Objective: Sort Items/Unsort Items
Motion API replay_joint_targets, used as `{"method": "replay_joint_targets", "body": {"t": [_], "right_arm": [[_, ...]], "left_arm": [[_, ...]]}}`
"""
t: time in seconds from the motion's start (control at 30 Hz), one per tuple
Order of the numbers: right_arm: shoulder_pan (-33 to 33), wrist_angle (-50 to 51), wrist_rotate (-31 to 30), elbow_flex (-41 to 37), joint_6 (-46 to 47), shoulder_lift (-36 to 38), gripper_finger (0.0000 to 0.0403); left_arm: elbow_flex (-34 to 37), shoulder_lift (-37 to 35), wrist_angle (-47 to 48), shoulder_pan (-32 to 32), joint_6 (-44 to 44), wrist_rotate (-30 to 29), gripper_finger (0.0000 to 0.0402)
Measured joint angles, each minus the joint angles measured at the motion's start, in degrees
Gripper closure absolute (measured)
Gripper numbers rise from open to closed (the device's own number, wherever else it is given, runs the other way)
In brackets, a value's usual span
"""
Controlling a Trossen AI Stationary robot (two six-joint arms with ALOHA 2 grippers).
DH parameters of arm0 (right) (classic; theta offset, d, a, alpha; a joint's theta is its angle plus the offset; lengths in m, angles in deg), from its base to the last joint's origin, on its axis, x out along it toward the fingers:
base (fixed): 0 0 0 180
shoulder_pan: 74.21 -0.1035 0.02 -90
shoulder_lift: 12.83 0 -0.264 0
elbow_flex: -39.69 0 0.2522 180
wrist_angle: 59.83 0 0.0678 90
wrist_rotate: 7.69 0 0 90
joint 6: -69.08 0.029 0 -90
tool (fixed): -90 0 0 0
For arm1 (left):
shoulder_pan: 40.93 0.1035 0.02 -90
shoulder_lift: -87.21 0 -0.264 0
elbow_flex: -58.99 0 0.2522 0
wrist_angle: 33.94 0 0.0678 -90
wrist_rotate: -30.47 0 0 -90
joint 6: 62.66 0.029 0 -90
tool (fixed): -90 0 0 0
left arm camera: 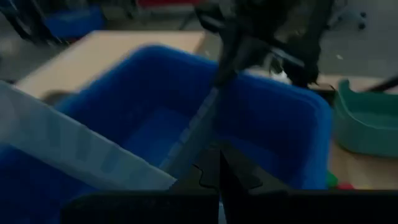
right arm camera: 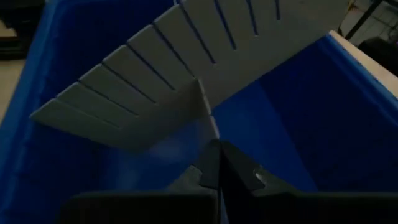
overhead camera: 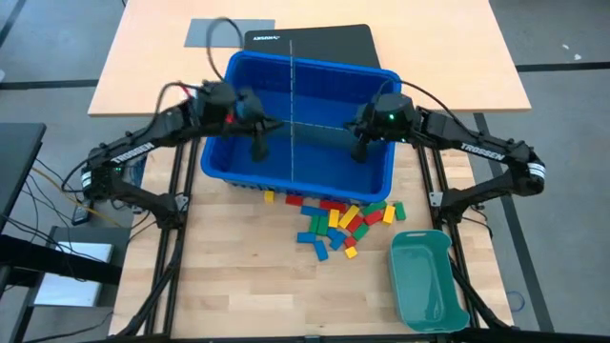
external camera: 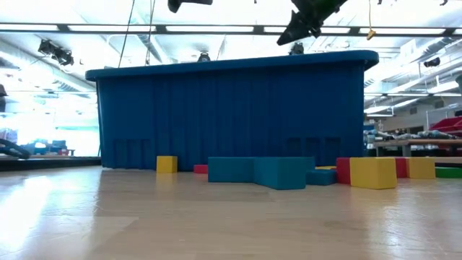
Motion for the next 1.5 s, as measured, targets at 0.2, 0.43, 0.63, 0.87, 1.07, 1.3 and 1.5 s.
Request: {"method": "replay_joint_targets", "body": {"t": [0.2, 0.43, 0.63, 0.87, 1.07, 1.3, 1.5], "right_arm": [[-1.8, 0.2, 0.0, -3.2, -0.7, 2.7, 0.0397], [-2.2, -0.5, 0.0, -3.5, -1.7, 3.9, 0.0401], [-2.2, -0.1, 0.0, -3.6, -1.9, 3.8, 0.04], [-2.2, 0.7, 0.0, -3.6, -1.6, 3.8, 0.04], [-2.2, 1.5, 0.0, -3.6, -1.6, 3.8, 0.0401], [-2.2, 1.4, 0.0, -3.5, -1.5, 3.8, 0.04], [-2.2, 1.4, 0.0, -3.5, -1.5, 3.7, 0.0401]], "left_arm": [[0.0, 2.6, 1.5, -8.9, -5.2, -10.1, 0.0348], [0.0, 7.3, 4.3, -13.7, -14.9, -24.9, 0.027], [0.0, 12.2, 5.2, -13.6, -19.8, -27.5, 0.0221], [0.0, 13.4, 10.5, -13.7, -22.8, -34.5, 0.0179], [0.0, 14.2, 12.4, -13.2, -29.2, -35.2, 0.0163], [0.0, 17.6, 8.8, -12.3, -28.8, -33.3, 0.0162], [0.0, 19.9, 12.8, -10.1, -28.5, -33.5, 0.0207]]}}
